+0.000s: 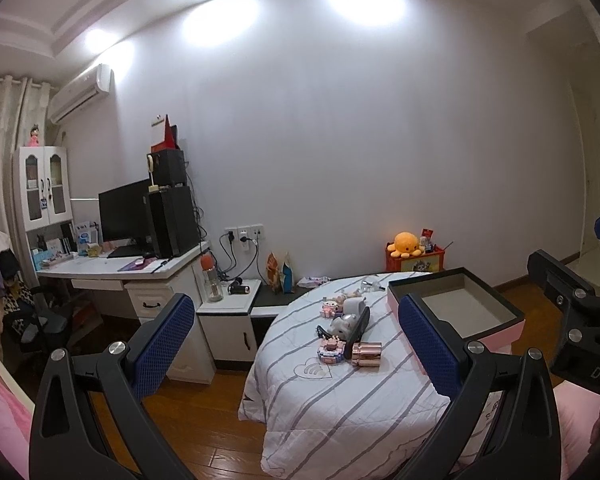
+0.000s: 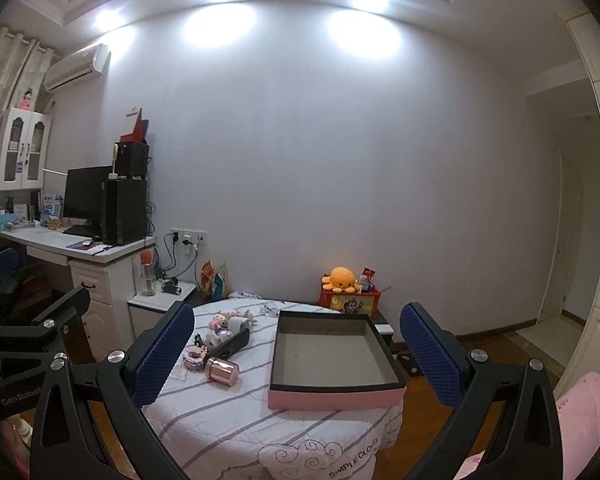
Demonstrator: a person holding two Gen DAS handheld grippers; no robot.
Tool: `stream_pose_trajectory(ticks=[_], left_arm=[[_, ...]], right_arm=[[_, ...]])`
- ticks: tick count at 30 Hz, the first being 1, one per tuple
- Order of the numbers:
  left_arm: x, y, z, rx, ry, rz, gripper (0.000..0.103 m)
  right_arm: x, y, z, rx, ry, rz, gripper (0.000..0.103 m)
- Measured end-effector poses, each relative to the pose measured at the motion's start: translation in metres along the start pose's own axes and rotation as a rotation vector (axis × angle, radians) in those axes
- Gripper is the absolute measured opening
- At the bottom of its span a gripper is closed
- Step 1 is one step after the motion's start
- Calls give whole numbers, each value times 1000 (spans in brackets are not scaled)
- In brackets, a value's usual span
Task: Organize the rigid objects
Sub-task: 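Move the right tool to the pink box rim and the left tool toward the rose-gold can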
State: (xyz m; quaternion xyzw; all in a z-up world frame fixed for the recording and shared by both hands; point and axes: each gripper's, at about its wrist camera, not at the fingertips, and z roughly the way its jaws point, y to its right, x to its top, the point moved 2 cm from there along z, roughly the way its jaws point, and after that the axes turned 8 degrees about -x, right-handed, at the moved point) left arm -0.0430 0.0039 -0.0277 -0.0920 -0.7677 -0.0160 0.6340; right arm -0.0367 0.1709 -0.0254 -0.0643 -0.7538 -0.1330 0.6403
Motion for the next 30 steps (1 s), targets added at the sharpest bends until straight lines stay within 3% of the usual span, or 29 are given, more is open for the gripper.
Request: stream_pose_trajectory(ticks=[10, 18, 30], left_arm=[[-18, 9, 62, -37, -103, -21, 103], [-29, 15, 122, -73, -207, -62, 103], [-45, 28, 205, -109, -360, -64, 103]], right_arm=[[-23, 13, 48, -30, -82, 11, 103], [-36, 23, 93, -4, -168, 49, 103], [-50, 47, 169, -58, -300, -24, 103]])
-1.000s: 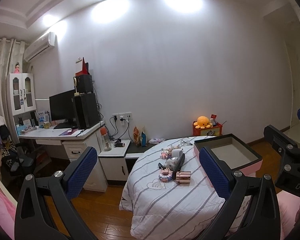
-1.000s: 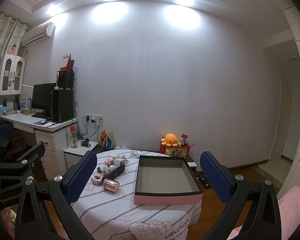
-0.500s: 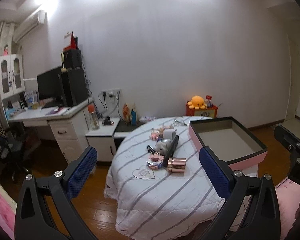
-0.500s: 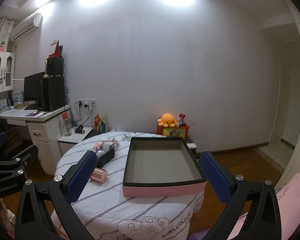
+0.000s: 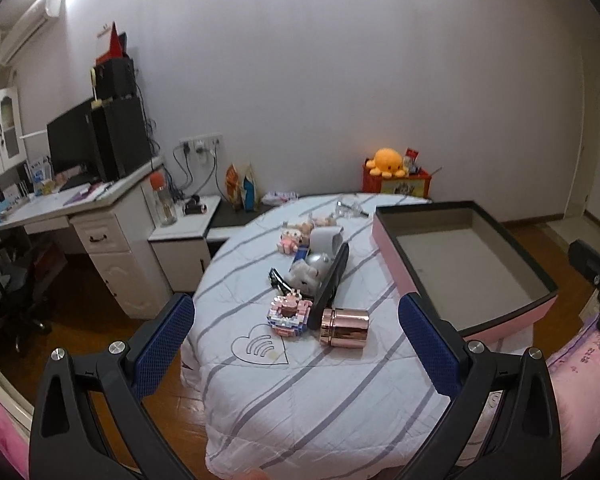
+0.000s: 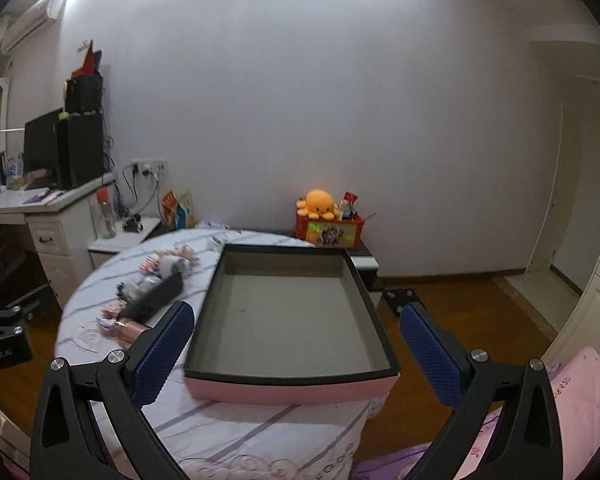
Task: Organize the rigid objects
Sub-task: 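Move the right tool to the pink box rim and the left tool toward the rose-gold can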
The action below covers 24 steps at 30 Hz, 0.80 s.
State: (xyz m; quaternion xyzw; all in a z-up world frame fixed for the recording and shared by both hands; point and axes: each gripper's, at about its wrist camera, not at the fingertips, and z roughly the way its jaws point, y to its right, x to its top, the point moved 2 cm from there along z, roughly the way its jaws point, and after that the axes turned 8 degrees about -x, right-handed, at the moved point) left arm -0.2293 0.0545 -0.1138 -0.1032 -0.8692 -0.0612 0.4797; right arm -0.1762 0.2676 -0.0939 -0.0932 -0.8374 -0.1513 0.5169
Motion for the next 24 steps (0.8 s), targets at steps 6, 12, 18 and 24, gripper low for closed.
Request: stream_pose_trajectory(ticks=[6, 12, 18, 24], left_arm=[[-1, 6, 40, -21, -72, -13, 103], [3, 16, 72, -26, -120, -9, 103], [-2, 12, 103, 6, -192, -13, 103], [-10, 3, 122, 37, -243, -31, 103]], right_arm=[[1, 10, 36, -18, -57, -10, 103], [-3, 18, 75, -29, -130, -46, 103], [-12, 38, 129, -58, -244, -100, 98], [-26, 58, 181, -67, -362, -134, 96]])
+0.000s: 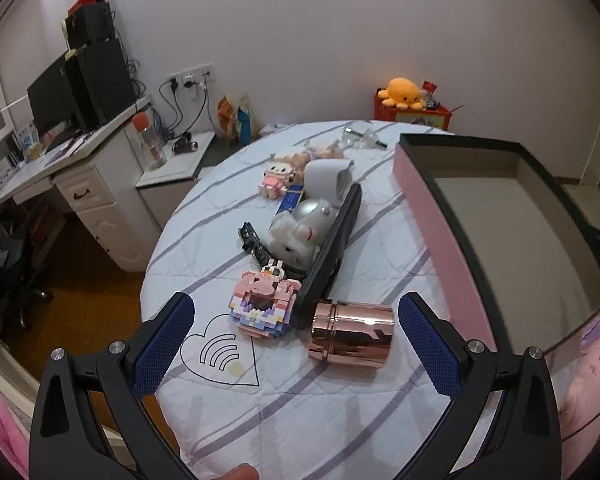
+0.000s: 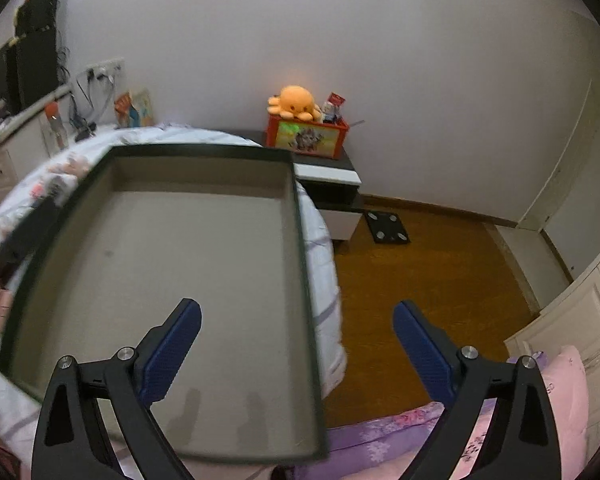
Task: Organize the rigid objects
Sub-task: 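Move the right tool to the pink box rim and the left tool toward the rose-gold can, then grasp the rose-gold can with the left gripper while the right gripper holds the box rim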
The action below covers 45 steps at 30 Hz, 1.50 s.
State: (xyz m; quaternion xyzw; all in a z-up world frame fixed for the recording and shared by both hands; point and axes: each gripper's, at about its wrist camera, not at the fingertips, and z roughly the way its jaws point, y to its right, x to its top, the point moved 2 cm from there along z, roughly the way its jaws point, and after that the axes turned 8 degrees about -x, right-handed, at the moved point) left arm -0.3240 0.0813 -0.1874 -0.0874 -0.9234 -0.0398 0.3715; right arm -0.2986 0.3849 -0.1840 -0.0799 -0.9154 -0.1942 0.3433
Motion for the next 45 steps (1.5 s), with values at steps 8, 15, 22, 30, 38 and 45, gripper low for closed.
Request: stream_pose_trajectory(ticks=[8, 15, 22, 30, 38, 45], left_arm=[[-6, -1, 13, 16, -39, 10, 103], [-17, -16, 21, 10, -88, -25, 103], [-24, -14, 23, -6, -113, -31, 103], [-28, 2, 22, -126, -109, 4, 103], [-28, 9, 36, -161, -127, 15, 80], [-29, 17, 52, -188, -172, 38, 56]], right_arm=[[-11, 8, 53, 54, -165, -22, 54], [-21, 4, 48, 170, -200, -57, 9], [-25, 6, 42, 177, -202, -62, 9], [-22, 7, 45, 185, -199, -67, 9], [-19, 7, 41, 186, -196, -71, 9], [-18, 6, 42, 188, -198, -73, 9]])
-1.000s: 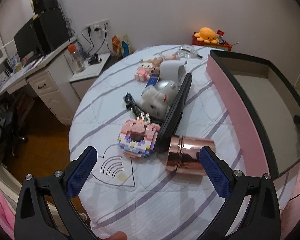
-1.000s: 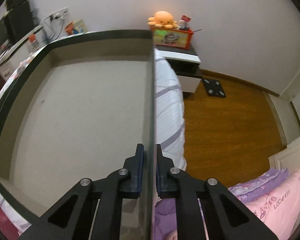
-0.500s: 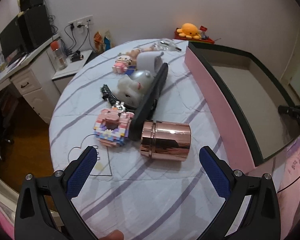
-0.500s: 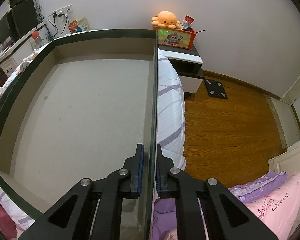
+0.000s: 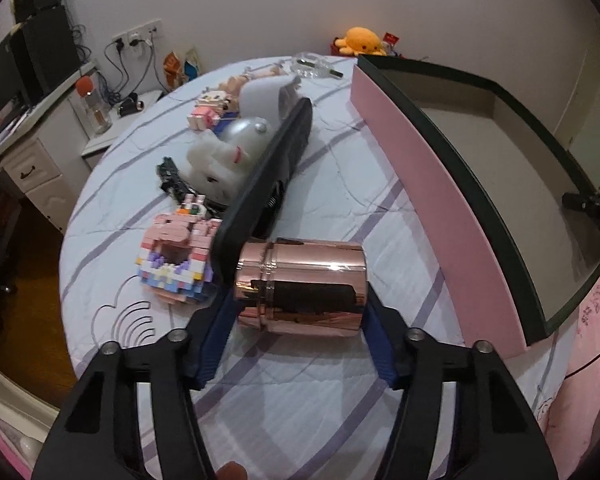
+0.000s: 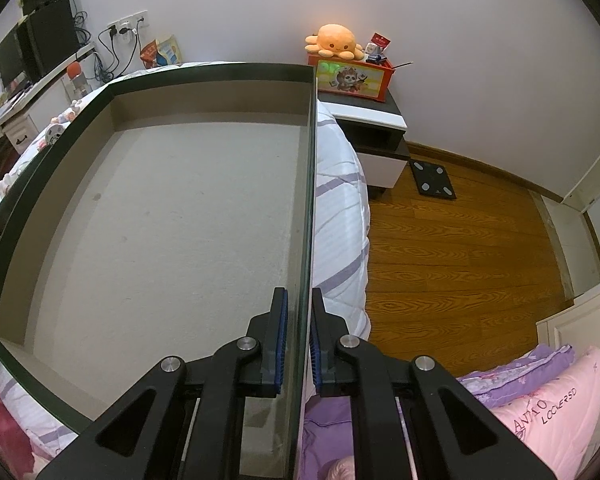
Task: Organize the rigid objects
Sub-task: 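Grasp the rose-gold can with the left gripper while the right gripper holds the box rim, then carry the can into the pink box and release it with the left gripper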
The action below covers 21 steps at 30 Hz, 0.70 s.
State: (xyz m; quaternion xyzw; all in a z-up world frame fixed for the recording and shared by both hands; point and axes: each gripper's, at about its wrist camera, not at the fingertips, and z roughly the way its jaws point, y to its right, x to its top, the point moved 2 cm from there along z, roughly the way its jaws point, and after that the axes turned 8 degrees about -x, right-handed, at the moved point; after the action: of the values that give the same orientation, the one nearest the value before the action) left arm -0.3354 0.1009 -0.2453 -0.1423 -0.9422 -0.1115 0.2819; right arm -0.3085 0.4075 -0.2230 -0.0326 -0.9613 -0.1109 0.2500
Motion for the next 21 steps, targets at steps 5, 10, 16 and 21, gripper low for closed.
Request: stream_pose_trajectory(ticks=[5, 10, 16, 21], left_arm=[[0, 2, -1, 4, 4, 19, 56], [1, 1, -9, -4, 24, 6, 55], [6, 3, -19, -3, 50, 7, 55], [14, 10, -30, -14, 84, 11, 54]], right_arm=[[-1, 0, 0, -2, -2, -4, 9], [-1, 0, 1, -6, -4, -9, 9], [-3, 0, 1, -6, -8, -12, 9], [-4, 1, 0, -1, -10, -18, 9]])
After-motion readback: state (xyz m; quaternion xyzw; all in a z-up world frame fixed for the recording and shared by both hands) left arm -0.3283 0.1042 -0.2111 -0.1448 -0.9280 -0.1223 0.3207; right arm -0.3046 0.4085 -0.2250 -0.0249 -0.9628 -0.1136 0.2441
